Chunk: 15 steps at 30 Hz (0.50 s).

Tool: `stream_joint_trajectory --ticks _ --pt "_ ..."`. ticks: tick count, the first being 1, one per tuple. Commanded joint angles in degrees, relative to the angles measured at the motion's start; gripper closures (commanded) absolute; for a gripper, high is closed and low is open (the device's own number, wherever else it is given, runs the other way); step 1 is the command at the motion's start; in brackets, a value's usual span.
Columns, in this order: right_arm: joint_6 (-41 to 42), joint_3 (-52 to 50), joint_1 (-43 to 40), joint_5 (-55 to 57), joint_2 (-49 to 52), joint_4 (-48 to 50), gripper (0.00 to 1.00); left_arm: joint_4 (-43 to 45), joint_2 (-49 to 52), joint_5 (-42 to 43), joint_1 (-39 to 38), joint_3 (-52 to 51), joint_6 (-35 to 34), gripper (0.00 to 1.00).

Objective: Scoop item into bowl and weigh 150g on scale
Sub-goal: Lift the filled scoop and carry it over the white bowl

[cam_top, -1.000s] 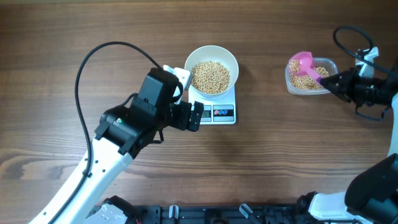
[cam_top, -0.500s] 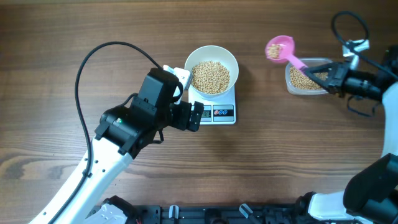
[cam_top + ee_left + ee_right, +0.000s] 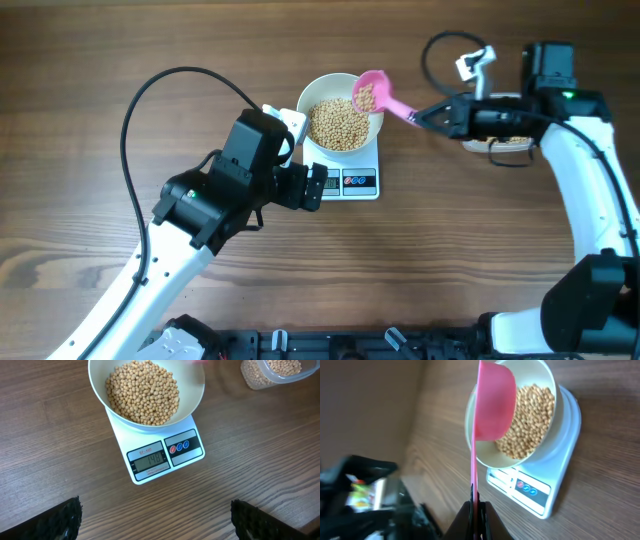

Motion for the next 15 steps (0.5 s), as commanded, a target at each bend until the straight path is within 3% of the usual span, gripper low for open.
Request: stream_joint_trajectory --ticks 1,9,15 --pt "0.57 1.25 4.61 10.97 -2.51 2.40 0.95 0.13 -0.42 -0.74 -0.15 -0.26 -0.55 0.00" --pt "0.17 1.25 11.41 24.50 -6.64 8.61 0.96 0.13 -0.42 -0.74 -0.15 -0.26 -0.55 0.00" --pt "-0.79 1.25 14.62 25.88 -6.80 10.62 0.95 0.13 -0.42 -0.74 -0.15 -0.26 -0.55 0.00"
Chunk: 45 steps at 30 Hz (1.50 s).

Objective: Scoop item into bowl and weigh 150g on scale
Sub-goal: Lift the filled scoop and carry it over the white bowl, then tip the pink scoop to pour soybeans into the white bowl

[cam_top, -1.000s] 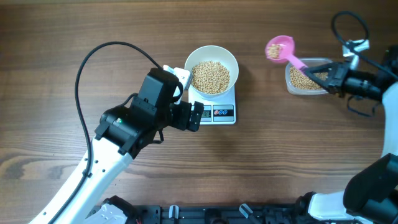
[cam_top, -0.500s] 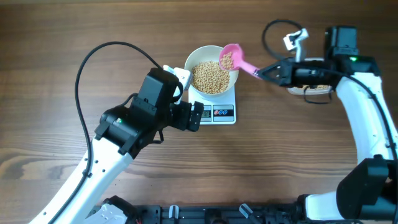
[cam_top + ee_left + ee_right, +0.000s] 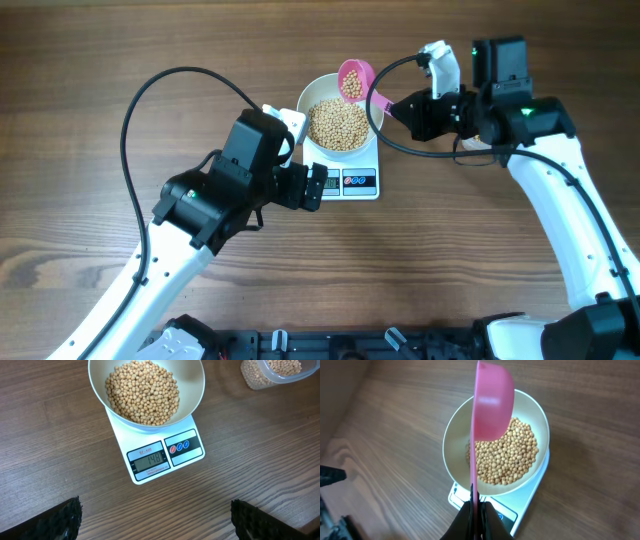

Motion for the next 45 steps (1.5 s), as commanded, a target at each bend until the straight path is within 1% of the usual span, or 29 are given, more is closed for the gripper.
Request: stream_joint_trajectory --ticks 1,3,6,11,15,16,19,24,33,45 --pt "-1.68 1.25 1.75 3.34 -0.85 0.98 0.96 0.13 -0.42 -0.74 -0.15 -0.26 -0.52 0.00" --pt "-1.86 1.22 2.47 4.96 -0.83 1.44 0.95 0.13 -0.42 -0.74 -0.15 -0.26 -0.52 0.00" --pt "-3.52 1.18 3.48 11.76 -0.76 1.60 0.96 0.13 -0.42 -0.74 -0.15 -0.26 -0.52 0.00" --pt "-3.56 1.16 3.63 8.76 -0.72 1.60 0.96 0.13 -0.42 -0.74 -0.15 -0.26 -0.52 0.00" --pt "-3.58 1.16 3.67 8.81 -0.72 2.21 0.96 0.13 -0.42 -0.74 -0.15 -0.26 -0.52 0.00" --pt "-4.66 1.16 3.85 8.87 -0.72 2.23 0.96 0.13 -0.42 -0.76 -0.15 -0.26 -0.52 0.00" --pt "-7.02 0.76 4.00 10.88 -0.61 2.58 0.96 0.13 -0.42 -0.74 -0.15 -0.26 -0.52 0.00" --pt "-7.80 0.79 4.15 10.21 -0.61 2.45 0.96 0.13 -0.42 -0.74 -0.15 -0.26 -0.52 0.00" --pt "-13.86 0.79 6.54 11.10 -0.28 2.45 0.96 0.13 -0.42 -0.76 -0.15 -0.26 -0.52 0.00" --pt "-15.19 0.79 7.72 15.26 -0.28 2.45 0.96 0.13 -0.42 -0.74 -0.15 -0.26 -0.52 0.00"
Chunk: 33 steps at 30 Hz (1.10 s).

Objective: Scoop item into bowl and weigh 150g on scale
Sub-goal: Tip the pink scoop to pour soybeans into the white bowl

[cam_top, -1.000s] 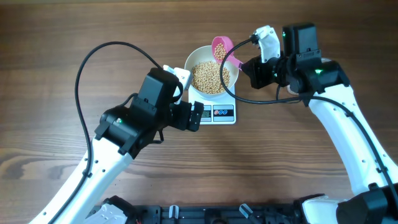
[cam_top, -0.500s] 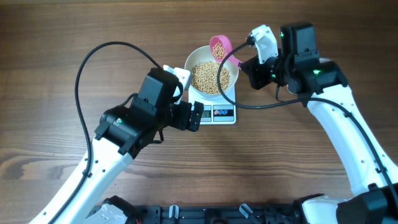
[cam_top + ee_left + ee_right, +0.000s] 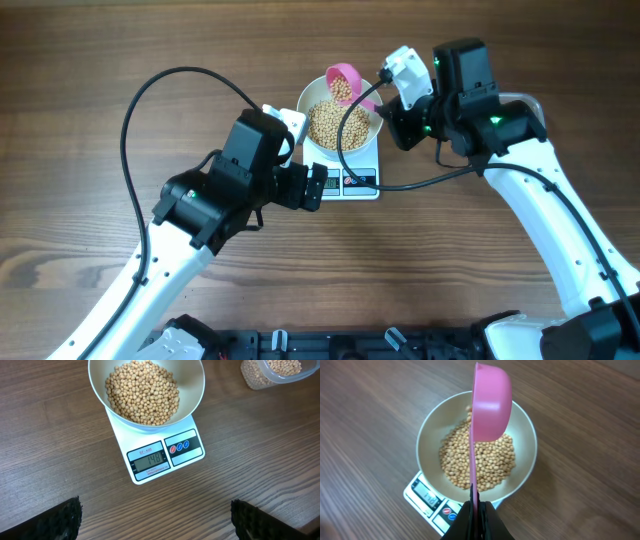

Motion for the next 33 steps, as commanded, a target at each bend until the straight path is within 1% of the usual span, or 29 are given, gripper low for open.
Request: stream_joint_trajectory --ticks 1,6,8,10,17,19,24,33 --pt "-1.36 0.79 0.13 1.66 -0.28 0.31 0.96 0.13 -0.42 -0.74 -0.15 -0.26 -0.55 0.00" --pt "-1.42 0.79 0.13 -0.04 -0.28 -0.24 0.96 0.13 -0.42 -0.74 -0.15 -0.26 -0.55 0.00" --pt "-2.08 0.79 0.13 2.93 -0.28 -1.05 0.96 0.13 -0.42 -0.74 -0.15 -0.26 -0.55 0.00" --pt "-0.66 0.79 0.13 2.19 -0.28 -1.07 0.95 0.13 -0.42 -0.74 -0.15 -0.26 -0.55 0.00" --pt "-0.68 0.79 0.13 0.04 -0.28 -1.36 0.96 0.13 -0.42 -0.74 -0.15 -0.26 -0.55 0.00" --pt "-0.63 0.79 0.13 0.90 -0.28 -1.25 0.96 0.13 -0.42 -0.74 -0.15 -0.26 -0.55 0.00" --pt "3.19 0.79 0.09 0.96 -0.28 -0.85 0.96 0.13 -0.42 -0.74 -0.15 -0.26 -0.55 0.00" --pt "3.37 0.79 0.09 0.72 -0.28 -0.92 0.96 0.13 -0.42 -0.74 -0.15 -0.26 -0.55 0.00"
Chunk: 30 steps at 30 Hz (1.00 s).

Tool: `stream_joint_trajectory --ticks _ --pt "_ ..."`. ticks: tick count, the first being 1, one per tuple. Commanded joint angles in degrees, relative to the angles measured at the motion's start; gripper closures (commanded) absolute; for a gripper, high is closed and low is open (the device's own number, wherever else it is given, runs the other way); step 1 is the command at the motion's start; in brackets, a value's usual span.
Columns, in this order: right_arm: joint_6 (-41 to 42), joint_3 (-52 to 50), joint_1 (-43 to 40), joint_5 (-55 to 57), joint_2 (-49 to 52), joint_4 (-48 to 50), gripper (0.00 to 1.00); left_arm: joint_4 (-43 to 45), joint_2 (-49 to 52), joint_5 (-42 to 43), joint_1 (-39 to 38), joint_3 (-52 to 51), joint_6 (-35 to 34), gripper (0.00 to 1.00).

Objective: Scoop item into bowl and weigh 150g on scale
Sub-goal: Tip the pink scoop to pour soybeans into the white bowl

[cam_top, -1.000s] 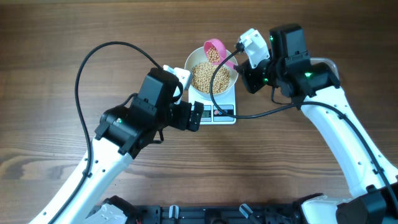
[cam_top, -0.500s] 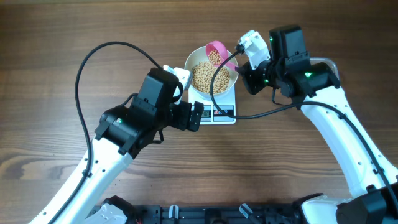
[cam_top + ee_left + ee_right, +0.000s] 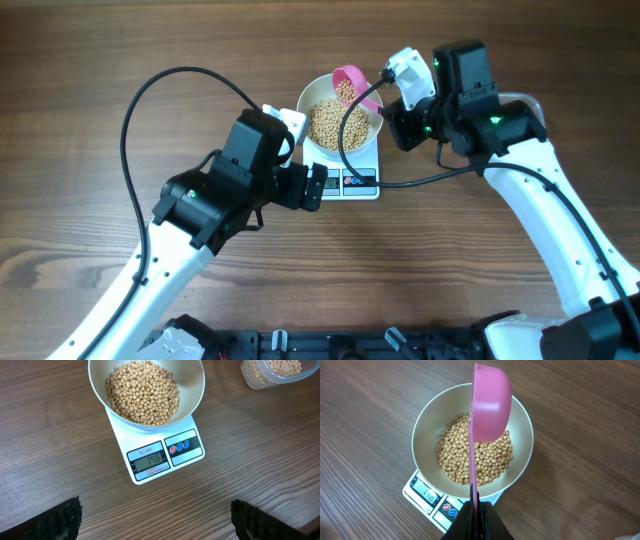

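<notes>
A white bowl (image 3: 372, 121) of soybeans sits on the small white scale (image 3: 360, 184); in the left wrist view the scale (image 3: 187, 457) shows about 148. My right gripper (image 3: 475, 508) is shut on the handle of a pink scoop (image 3: 491, 402), held on edge over the bowl (image 3: 428, 430). Overhead, the scoop (image 3: 349, 81) holds a few beans above the bowl's far rim. My left gripper (image 3: 155, 517) hangs open over the bare table in front of the scale, holding nothing.
A clear container of soybeans (image 3: 270, 372) stands to the right of the scale, mostly hidden overhead by my right arm. Cables loop over the table behind both arms.
The right gripper with the scoop shifted slightly over the bowl. The left arm, the bowl and the scale have not moved, and the reading stays about 148.
The right gripper held the scoop with beans at the bowl's right rim, the scale reading about 148. Then the arm was closer in, the scoop over the bowl's far side. It has stayed tilted above the bowl since, with the reading unchanged.
</notes>
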Motion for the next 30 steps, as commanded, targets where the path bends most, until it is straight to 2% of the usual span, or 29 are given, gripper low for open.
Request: stream_joint_trajectory --ticks 1,4,8,11,30 --pt "0.48 0.79 0.07 -0.98 -0.28 0.09 0.96 0.13 -0.42 -0.74 -0.15 -0.26 -0.52 0.00" --pt "-2.80 0.79 0.07 -1.07 -0.28 -0.81 0.96 0.13 -0.42 -0.74 -0.15 -0.26 -0.52 0.00" --pt "-0.11 0.79 0.07 -1.31 -0.28 -0.35 0.96 0.13 -0.42 -0.74 -0.15 -0.26 -0.52 0.00" --pt "-2.69 0.79 0.07 -0.92 -0.28 -0.85 0.96 0.13 -0.42 -0.74 -0.15 -0.26 -0.52 0.00" --pt "-3.28 0.79 0.13 -1.36 -0.28 -0.85 0.96 0.13 -0.42 -0.74 -0.15 -0.26 -0.52 0.00"
